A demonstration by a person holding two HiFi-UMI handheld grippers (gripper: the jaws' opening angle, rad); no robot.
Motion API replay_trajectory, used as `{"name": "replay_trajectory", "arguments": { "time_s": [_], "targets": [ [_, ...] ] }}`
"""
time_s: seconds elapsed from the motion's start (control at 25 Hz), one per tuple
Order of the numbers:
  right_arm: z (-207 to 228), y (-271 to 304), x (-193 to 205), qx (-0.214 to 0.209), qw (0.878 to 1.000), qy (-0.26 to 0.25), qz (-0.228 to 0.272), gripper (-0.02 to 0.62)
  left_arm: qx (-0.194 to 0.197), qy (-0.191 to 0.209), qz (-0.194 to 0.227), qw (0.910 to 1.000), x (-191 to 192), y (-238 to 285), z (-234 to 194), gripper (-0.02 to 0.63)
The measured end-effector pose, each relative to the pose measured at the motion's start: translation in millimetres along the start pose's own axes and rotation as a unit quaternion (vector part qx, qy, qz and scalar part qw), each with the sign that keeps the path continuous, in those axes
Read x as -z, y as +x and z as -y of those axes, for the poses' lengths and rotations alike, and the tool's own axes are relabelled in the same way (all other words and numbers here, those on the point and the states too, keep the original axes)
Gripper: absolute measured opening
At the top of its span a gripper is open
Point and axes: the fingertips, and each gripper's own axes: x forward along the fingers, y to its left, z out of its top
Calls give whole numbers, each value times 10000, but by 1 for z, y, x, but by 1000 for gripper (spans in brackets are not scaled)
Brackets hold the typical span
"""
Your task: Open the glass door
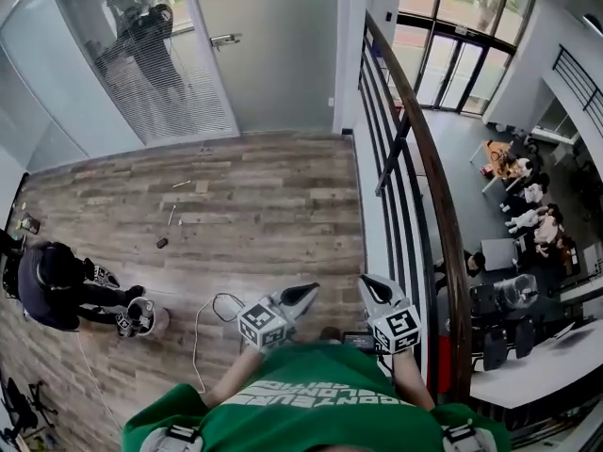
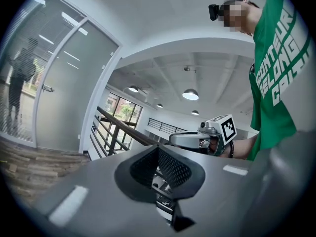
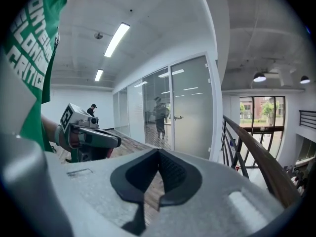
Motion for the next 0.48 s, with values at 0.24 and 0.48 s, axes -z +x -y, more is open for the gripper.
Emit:
{"name": "replay_trajectory", "arguments": {
  "time_s": [0.24,0.48],
  "targets": [
    [23,0,1,-74,9999,-59,49,-6,-168,-4,32,9999,-1,12,1,17],
    [34,-10,11,-133,9999,23,-5,-6,-240,-108,-4,9997,7,26,10,17]
  ]
}}
